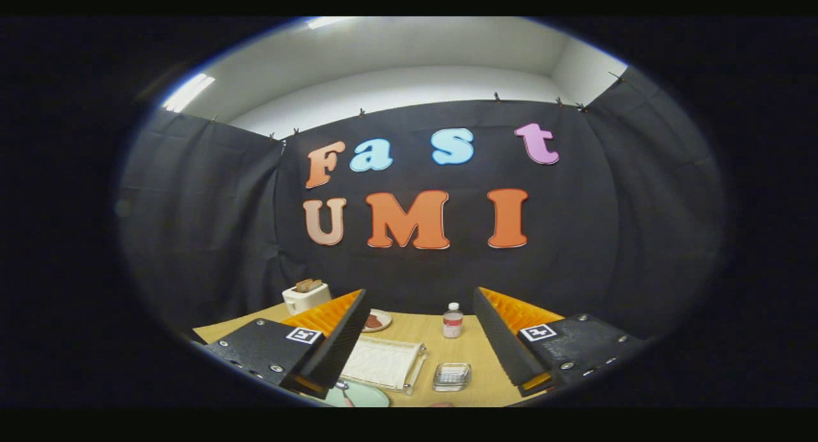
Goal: Take the plate from the dish rack, then take the spoon from the basket and place it into the plate.
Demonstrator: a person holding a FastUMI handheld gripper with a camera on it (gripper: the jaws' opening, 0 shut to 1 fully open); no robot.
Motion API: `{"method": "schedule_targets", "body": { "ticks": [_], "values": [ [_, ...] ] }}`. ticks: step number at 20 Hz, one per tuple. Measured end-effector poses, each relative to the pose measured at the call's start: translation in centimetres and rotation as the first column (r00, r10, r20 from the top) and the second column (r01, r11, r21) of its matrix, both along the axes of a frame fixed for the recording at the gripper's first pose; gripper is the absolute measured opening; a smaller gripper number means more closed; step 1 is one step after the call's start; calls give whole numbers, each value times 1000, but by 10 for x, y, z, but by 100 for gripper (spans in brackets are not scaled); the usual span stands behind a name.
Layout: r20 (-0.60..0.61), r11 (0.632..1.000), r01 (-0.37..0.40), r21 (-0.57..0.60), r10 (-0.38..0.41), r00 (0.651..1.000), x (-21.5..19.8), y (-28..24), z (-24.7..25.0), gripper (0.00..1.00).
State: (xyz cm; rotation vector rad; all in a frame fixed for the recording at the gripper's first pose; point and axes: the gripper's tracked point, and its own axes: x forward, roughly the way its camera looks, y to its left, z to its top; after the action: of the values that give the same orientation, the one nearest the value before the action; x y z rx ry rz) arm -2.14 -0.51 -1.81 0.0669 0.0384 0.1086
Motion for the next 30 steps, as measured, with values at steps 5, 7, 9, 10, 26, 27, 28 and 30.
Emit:
{"method": "schedule_targets", "body": {
  "ticks": [5,7,9,10,26,27,28,30],
  "values": [
    [71,998,63,5,-63,995,-2,-16,23,97],
    [105,997,76,3,-76,992,-3,-22,29,97],
    [130,995,99,2,-99,987,-4,-28,35,97],
    [135,994,110,4,-110,985,-4,-31,36,97],
    [142,990,144,-5,-142,980,-14,-43,26,97],
    [141,990,143,-6,-141,980,-14,-42,26,97],
    [140,989,148,-11,-145,979,-14,-43,26,97],
    [140,988,152,-19,-148,979,-14,-43,24,97]
  ]
}}
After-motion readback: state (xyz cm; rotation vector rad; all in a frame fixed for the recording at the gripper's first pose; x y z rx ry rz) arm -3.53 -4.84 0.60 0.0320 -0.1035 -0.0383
